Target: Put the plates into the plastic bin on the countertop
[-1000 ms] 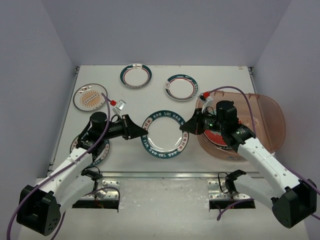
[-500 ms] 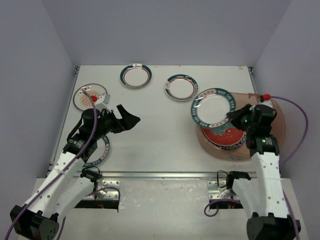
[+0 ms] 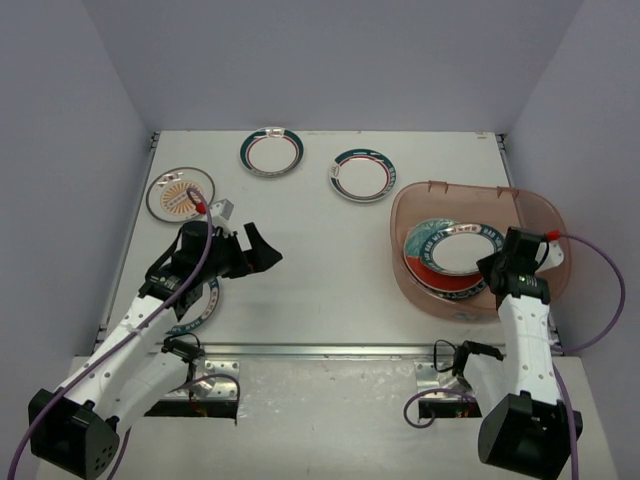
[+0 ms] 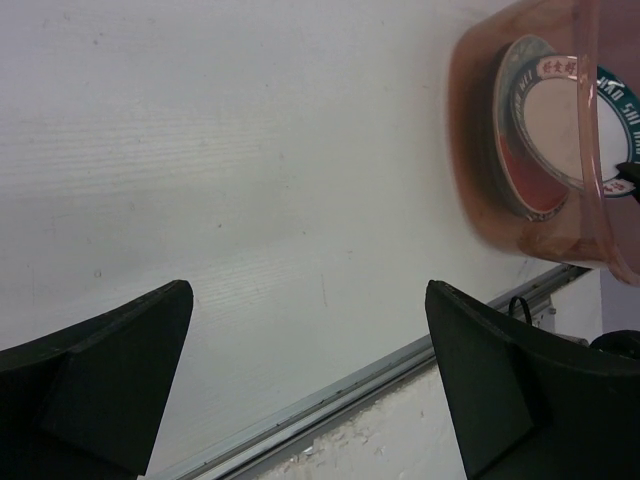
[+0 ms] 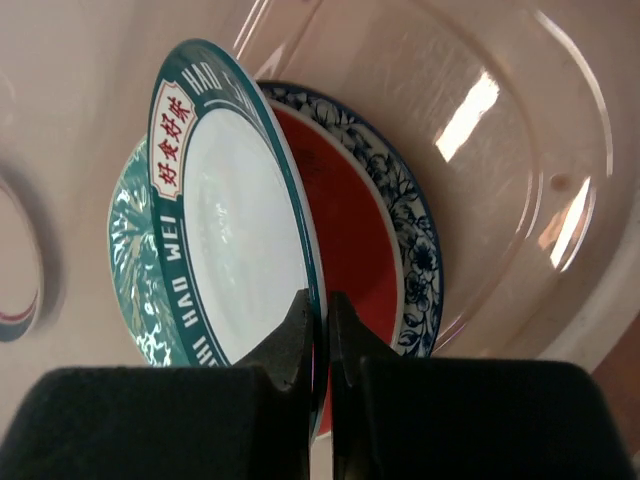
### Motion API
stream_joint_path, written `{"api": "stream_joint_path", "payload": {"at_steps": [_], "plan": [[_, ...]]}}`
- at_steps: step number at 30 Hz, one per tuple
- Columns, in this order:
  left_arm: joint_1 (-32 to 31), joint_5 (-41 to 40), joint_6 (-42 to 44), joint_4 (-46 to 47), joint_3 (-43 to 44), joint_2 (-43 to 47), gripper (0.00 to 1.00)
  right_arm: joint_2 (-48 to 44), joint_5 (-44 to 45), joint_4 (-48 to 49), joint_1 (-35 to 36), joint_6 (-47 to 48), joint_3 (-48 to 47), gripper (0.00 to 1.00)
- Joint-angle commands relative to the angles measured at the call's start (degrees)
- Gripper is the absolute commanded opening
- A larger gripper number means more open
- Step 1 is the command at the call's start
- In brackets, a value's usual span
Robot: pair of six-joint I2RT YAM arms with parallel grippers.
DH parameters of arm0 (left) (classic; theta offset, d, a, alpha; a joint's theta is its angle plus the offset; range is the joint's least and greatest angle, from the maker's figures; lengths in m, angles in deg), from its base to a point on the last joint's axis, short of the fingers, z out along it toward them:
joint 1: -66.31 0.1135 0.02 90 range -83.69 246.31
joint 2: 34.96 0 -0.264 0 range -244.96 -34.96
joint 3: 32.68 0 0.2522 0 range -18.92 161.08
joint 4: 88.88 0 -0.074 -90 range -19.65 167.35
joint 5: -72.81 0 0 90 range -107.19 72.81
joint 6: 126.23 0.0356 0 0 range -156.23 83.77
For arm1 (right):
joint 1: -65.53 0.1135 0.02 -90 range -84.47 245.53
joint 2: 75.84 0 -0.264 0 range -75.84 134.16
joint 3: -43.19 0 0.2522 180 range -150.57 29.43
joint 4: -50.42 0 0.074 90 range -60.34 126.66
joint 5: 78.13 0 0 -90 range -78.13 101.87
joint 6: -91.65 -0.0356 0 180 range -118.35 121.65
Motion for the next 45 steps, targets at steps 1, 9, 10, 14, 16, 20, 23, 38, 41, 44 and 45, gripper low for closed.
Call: {"api": "stream_joint_path", "payload": {"at_steps": [1, 9, 10, 14, 16, 20, 23, 38, 41, 44, 45], "plan": [[0.1, 2.5, 0.4, 4.7, -0.7, -0.6, 1.0, -1.0, -3.8, 10.3, 0.0, 2.6, 2.6, 0.05], [0.1, 4.0, -0.3, 7.6, -2.8, -2.4, 1.0, 2.1, -16.2, 9.7, 0.0, 17.7, 0.3, 0.99], [0.1, 4.1, -0.5, 8.0, -2.8, -2.9, 1.0, 2.3, -15.5, 9.1, 0.0, 18.1, 0.1, 0.99], [0.1, 6.5, -2.1, 13.3, -4.1, -6.6, 1.0, 3.1, -6.3, 3.3, 0.1, 14.7, -1.1, 0.99], [0.1, 7.1, -3.8, 16.4, -4.3, -9.2, 1.0, 2.5, -1.1, 0.4, 0.1, 12.4, -1.7, 0.99], [-0.2, 6.5, -9.1, 24.5, -3.3, -16.7, 1.0, 2.3, 0.7, -7.4, 0.2, 8.2, -6.9, 0.99], [-0.9, 3.9, -14.4, 31.7, -2.4, -22.9, 1.0, 0.4, -12.8, -5.0, 0.2, 13.8, -8.6, 0.99], [-5.0, -7.5, -39.7, 49.2, 36.4, -75.2, 1.0, -24.2, -73.0, 27.3, 6.5, -0.1, -0.9, 0.99], [-5.0, -7.1, -43.0, 47.2, 44.8, -84.1, 1.0, -25.6, -72.7, 24.8, 8.3, 0.8, -0.5, 0.99], [-5.1, -6.3, -45.3, 40.8, 51.8, -91.4, 1.0, -26.1, -73.0, 25.1, 8.9, 0.6, 0.3, 0.99], [-5.1, -6.1, -45.6, 38.7, 54.8, -92.9, 1.0, -26.3, -73.1, 25.4, 9.0, 0.6, 0.7, 0.99]]}}
